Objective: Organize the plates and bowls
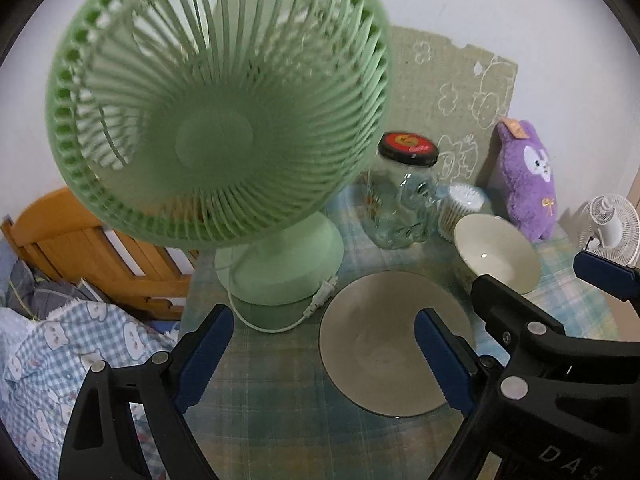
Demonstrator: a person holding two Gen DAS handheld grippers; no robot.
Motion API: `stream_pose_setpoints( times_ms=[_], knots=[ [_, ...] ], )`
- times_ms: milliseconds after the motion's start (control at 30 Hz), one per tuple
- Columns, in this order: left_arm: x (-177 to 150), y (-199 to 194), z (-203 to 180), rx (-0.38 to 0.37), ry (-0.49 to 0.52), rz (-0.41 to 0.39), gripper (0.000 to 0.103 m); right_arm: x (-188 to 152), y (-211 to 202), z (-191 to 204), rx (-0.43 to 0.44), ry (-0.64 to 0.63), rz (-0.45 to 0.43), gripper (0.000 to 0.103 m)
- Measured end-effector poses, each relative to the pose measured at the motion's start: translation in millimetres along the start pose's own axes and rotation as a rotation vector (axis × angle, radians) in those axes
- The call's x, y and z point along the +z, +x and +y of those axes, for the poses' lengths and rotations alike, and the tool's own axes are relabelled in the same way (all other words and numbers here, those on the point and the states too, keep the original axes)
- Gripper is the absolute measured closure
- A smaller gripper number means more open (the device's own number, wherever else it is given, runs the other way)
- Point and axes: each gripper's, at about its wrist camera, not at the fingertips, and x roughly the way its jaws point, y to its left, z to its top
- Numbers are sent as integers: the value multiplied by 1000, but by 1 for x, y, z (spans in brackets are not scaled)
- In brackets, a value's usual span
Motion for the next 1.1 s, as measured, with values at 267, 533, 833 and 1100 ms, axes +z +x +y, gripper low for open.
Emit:
stream_pose_setpoints(
  times_ms=[267,533,833,1100],
  knots=[
    [-8,26,1,16,-1,20,20,-10,32,-1,19,19,-15,6],
    [-14,50,-4,5,4,61,33,-15,60,-3,21,25,36,24],
    [-21,67,-6,19,21,106,66,-24,83,-3,25,26,71,57],
    [-23,74,-6,19,12,123,86,-28,95,-4,50,58,99,82]
  ],
)
